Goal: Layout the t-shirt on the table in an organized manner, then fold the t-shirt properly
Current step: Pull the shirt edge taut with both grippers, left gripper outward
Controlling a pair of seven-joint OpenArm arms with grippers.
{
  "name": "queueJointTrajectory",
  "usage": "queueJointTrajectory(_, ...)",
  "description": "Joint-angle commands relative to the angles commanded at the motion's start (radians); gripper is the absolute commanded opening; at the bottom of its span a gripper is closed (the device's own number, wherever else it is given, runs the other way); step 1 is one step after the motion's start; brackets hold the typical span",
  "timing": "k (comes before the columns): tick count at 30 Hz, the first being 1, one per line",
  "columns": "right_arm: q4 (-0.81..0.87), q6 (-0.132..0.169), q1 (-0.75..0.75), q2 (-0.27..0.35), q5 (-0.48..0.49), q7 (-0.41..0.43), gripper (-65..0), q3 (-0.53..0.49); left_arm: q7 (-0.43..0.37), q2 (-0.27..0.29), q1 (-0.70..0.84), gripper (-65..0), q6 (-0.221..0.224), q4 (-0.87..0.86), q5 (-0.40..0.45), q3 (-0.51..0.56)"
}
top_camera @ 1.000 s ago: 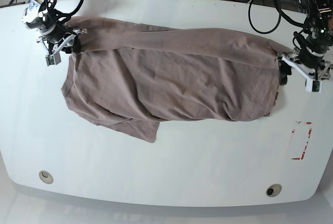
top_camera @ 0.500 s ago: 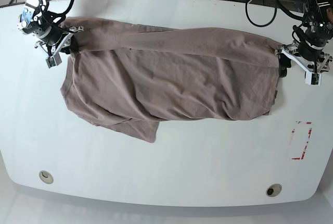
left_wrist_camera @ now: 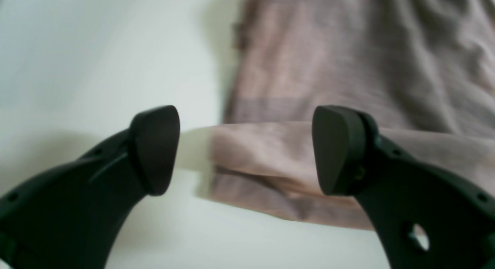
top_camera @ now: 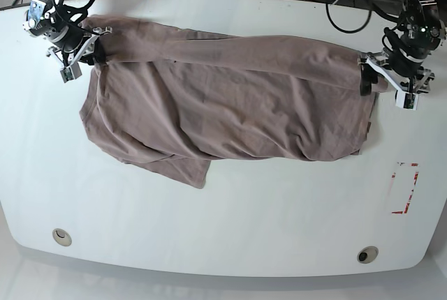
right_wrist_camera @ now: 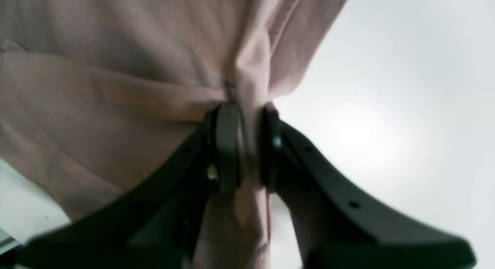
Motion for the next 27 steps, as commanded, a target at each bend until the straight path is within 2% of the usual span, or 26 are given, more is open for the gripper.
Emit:
queueJointTrajectory(21,0.0,0.0,0.028,-0.015,0.0,0.0,-55.6,0.0,-0.006,0.0,-0.058,-13.9,0.0,-0.235,0.006,0.0)
queueJointTrajectory(27,0.017,0.0,0.028,-0.015,0.0,0.0,-55.8,0.0,-0.006,0.0,-0.06,-13.9,0.0,-0.244,0.008,0.028)
